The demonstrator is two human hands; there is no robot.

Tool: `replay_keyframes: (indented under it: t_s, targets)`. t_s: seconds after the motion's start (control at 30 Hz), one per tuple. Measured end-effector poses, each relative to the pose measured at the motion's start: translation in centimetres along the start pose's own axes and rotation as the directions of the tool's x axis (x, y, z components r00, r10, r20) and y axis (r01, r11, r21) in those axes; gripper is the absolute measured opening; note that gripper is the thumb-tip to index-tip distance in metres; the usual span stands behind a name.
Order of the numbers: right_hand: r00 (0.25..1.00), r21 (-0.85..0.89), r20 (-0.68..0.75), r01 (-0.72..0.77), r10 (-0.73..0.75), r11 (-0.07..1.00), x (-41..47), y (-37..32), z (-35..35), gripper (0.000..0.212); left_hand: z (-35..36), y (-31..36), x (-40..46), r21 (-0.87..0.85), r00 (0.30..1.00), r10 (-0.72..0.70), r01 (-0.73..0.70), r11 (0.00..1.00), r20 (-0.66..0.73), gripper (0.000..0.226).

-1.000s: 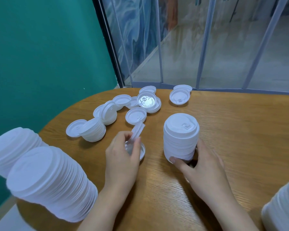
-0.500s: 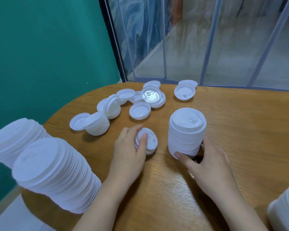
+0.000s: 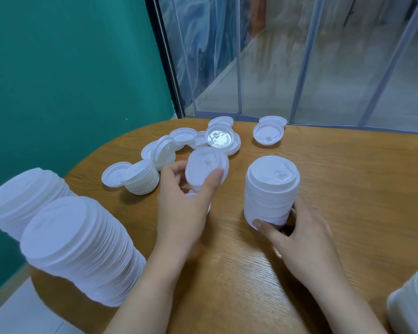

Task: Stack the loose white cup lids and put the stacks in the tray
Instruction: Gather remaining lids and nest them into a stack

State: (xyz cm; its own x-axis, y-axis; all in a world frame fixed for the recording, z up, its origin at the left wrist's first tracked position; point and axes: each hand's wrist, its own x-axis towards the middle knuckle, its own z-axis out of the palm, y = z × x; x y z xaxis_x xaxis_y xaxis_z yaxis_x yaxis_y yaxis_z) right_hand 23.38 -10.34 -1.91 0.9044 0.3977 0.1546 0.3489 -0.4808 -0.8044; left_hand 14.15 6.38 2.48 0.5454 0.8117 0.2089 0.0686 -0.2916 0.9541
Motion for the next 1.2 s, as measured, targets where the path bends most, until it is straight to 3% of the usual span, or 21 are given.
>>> replay_keyframes:
  t_s: [0.23,0.47,0.6,0.73,1.13,1.2]
  targets:
    - [1.000,-0.002,-0.004,0.012,-0.012,1.000,0.0,0.2,0.1,0.051,2.4,3.2,-0.4,-0.054,0.964,0.183,-0.176,0.983,0.194,0.054]
    - [0.999,0.020,-0.016,0.037,-0.037,0.999,0.2,0.4,0.1,0.049,4.5,2.8,-0.4,0.155,0.909,0.180,-0.253,0.955,0.376,0.054]
    - [0.999,0.025,-0.010,0.039,-0.039,0.999,0.2,0.5,0.1,0.050,4.7,2.5,-0.2,0.182,0.905,0.164,-0.251,0.951,0.392,0.051]
    - [0.999,0.026,-0.005,0.036,-0.036,0.999,0.1,0.4,0.1,0.050,5.0,2.5,-0.2,0.229,0.899,0.179,-0.287,0.930,0.400,0.063]
    - [1.000,0.023,-0.006,0.017,-0.017,1.000,0.0,0.2,0.0,0.052,5.0,2.1,0.1,0.251,0.892,0.183,-0.306,0.918,0.414,0.054]
    - [1.000,0.012,-0.008,0.007,-0.007,1.000,0.0,0.2,-0.1,0.052,4.4,1.9,0.1,0.242,0.894,0.174,-0.292,0.925,0.414,0.067]
